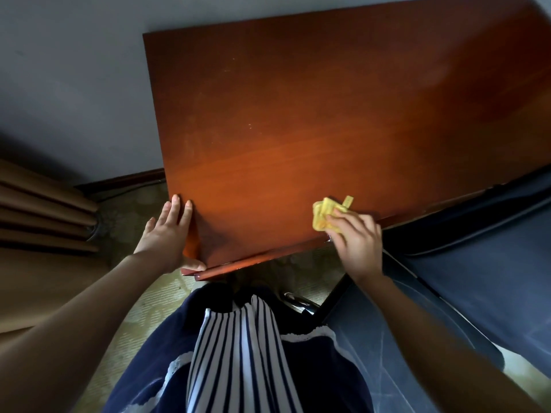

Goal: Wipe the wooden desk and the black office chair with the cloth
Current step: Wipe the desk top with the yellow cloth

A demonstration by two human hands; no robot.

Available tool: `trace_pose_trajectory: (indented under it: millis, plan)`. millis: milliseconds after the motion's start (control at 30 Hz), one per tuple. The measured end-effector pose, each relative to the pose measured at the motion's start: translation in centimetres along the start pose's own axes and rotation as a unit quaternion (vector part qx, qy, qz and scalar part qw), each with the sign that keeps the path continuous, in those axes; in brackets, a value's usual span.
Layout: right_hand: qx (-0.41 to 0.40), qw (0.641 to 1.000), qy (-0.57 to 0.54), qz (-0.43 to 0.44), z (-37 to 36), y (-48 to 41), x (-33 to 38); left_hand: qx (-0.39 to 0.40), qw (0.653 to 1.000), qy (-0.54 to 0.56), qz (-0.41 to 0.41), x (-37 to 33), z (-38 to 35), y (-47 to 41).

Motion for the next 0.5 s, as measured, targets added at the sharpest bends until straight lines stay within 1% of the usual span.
trace_pose_trajectory:
  millis: [67, 200, 300, 367, 433, 500]
  plan:
    - [0.012, 0.999, 0.016, -0.030, 0.7, -0.5, -2.7, -0.001, 1.000, 0.015, -0.002, 0.0, 0.0, 0.0]
    - [0.027, 0.988, 0.008, -0.152, 1.6, -2.2, -8.1, -0.006, 1.000, 0.007, 0.004, 0.1, -0.1, 0.2]
    - [0.060, 0.978, 0.029, -0.197, 1.5, -4.2, -10.3, -0.004, 1.000, -0.010, 0.022, 0.5, -0.1, 0.3]
    - [0.076, 0.967, 0.039, -0.239, 1.3, -5.7, -11.3, -0.008, 0.999, -0.036, 0.024, 0.3, 0.2, 0.3]
    - [0.075, 0.958, 0.036, -0.276, 0.9, -7.3, -11.2, -0.020, 0.998, -0.063, 0.016, 0.0, 0.8, 0.2]
    - [0.071, 0.954, 0.035, -0.291, 0.2, -8.7, -9.9, -0.038, 0.997, -0.066, 0.001, -0.3, 1.7, 0.0]
Point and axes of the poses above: each hand's wrist, its own y-axis away from the middle knuckle, its own z-axis out of the back of the hand, x = y × z, the point moved 10 cm from there along -y, towards the middle knuckle, and after that the axes turned 12 degrees about z, right-handed, at the moved point
